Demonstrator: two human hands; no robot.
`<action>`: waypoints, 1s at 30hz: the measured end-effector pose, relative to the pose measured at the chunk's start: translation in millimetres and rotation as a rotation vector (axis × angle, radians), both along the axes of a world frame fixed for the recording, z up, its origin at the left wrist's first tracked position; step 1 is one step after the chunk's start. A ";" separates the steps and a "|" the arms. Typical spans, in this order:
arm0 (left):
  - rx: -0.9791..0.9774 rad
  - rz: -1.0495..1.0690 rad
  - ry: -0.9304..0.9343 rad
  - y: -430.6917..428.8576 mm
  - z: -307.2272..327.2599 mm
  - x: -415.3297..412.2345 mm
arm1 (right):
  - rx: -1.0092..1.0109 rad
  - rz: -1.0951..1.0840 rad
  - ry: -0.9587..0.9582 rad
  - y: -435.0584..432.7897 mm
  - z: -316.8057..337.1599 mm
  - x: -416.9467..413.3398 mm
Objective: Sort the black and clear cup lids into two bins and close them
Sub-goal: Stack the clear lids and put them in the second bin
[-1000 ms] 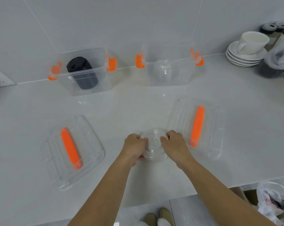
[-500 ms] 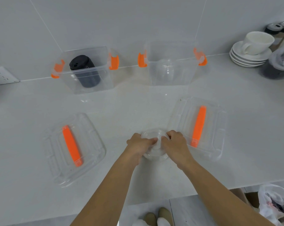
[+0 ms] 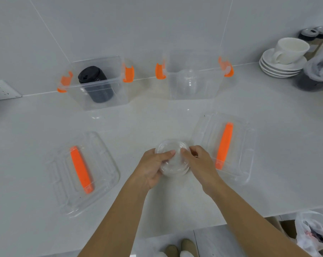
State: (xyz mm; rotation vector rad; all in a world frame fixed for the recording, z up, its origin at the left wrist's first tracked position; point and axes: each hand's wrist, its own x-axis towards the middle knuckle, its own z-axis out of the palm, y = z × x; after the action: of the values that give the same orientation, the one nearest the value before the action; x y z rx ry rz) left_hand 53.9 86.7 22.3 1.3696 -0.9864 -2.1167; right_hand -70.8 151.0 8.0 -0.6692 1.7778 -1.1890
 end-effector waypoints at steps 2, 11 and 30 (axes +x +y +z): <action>-0.028 0.007 0.055 -2.8 2.6 1.6 | 0.011 0.009 -0.087 -2.5 2.4 0.7; -0.189 -0.050 -0.065 -11.2 17.1 5.1 | -0.097 -0.004 -0.092 -16.5 13.9 8.4; -0.297 0.108 -0.139 -36.2 39.9 -20.7 | -0.285 -0.099 -0.130 -50.1 40.6 1.4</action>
State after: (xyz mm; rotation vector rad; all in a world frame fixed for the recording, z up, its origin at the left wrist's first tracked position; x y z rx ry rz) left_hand 33.3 50.5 62.2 1.3969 -1.1978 -1.7338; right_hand -69.4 101.0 48.6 -0.6557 1.5632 -1.5369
